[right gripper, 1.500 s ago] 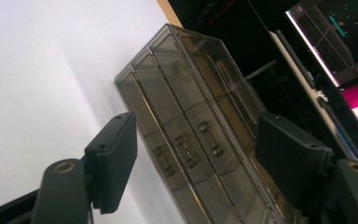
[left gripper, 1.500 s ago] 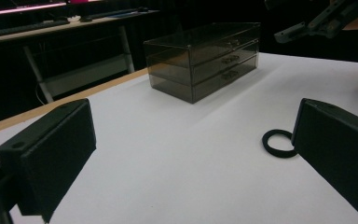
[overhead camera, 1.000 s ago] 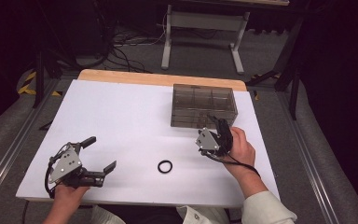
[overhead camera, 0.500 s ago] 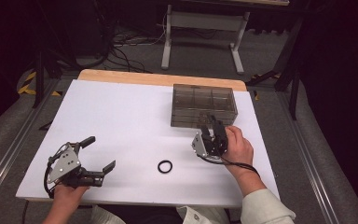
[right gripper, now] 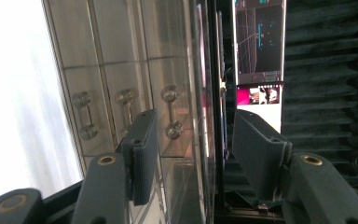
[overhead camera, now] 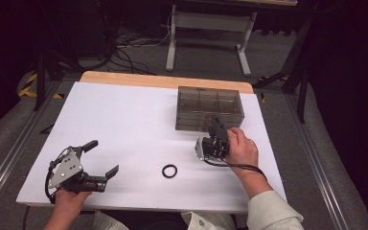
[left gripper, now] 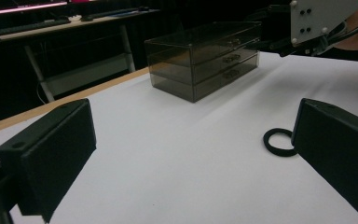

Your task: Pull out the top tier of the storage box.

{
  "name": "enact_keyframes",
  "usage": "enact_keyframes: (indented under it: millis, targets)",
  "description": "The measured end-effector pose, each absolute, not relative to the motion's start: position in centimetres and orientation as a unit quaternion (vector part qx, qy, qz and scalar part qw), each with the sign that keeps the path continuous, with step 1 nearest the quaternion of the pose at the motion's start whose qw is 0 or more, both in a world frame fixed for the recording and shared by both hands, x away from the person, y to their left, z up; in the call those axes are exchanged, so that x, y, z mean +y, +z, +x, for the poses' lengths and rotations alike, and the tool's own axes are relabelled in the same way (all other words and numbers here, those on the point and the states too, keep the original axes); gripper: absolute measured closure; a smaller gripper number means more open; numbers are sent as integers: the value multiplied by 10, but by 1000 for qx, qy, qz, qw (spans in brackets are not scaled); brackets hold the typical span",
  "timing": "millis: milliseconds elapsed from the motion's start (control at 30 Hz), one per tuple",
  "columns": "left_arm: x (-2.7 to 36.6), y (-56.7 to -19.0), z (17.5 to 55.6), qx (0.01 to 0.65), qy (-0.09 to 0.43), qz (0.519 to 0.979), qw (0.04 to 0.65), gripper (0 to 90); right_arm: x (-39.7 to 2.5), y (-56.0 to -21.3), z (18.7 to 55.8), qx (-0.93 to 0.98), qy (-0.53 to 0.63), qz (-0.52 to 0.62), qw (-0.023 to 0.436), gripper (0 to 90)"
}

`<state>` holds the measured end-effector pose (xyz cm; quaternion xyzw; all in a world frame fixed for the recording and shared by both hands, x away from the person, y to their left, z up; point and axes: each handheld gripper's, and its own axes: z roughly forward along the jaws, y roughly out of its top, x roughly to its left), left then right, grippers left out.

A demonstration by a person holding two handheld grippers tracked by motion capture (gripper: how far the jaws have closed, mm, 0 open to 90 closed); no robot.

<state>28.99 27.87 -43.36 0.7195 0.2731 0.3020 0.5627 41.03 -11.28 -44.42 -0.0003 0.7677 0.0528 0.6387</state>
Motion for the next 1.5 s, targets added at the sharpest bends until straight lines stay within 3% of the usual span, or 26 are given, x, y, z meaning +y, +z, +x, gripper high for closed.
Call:
enact_keyframes:
  millis: [867,1500]
  targets:
    - [278,-434,289,274,298,721,563,7,-113,-469,430,742,-24,-24,669,619]
    - [278,-434,289,274,298,720,563,7,-113,-471,437,744,-29,-26,667,792]
